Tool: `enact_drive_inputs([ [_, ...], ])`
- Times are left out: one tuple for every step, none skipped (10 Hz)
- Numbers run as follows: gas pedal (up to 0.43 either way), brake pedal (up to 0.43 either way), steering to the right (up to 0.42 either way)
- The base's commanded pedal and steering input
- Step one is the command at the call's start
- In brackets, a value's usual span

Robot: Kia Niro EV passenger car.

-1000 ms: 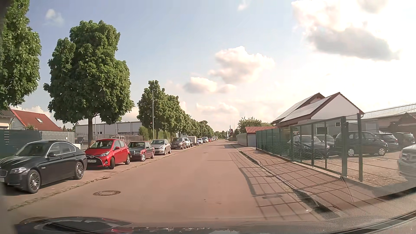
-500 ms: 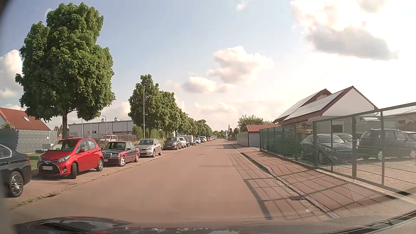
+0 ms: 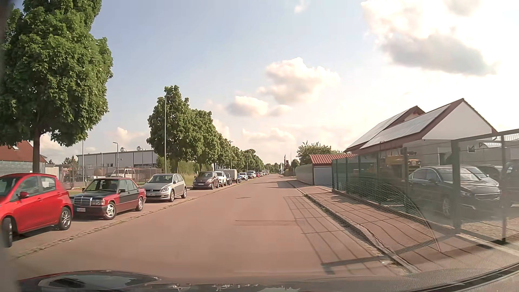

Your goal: Follow the waypoints while adhering to traffic rules and regulations

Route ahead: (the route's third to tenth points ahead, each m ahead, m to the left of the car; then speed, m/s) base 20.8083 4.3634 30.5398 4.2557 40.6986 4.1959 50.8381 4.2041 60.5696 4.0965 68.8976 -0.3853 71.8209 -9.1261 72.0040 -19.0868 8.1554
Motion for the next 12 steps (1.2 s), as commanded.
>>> enact_drive_inputs([
  [0.157, 0.012, -0.001],
  [0.157, 0.012, -0.001],
  [0.157, 0.012, -0.001],
  [0.157, 0.012, -0.001],
  [0.157, 0.012, -0.001],
  [0.157, 0.018, -0.001],
  [0.157, 0.012, -0.001],
  [0.157, 0.018, -0.001],
  [0.157, 0.012, -0.001],
  [0.087, 0.012, -0.001],
  [0.098, 0.018, -0.005],
  [0.098, 0.012, -0.008],
])
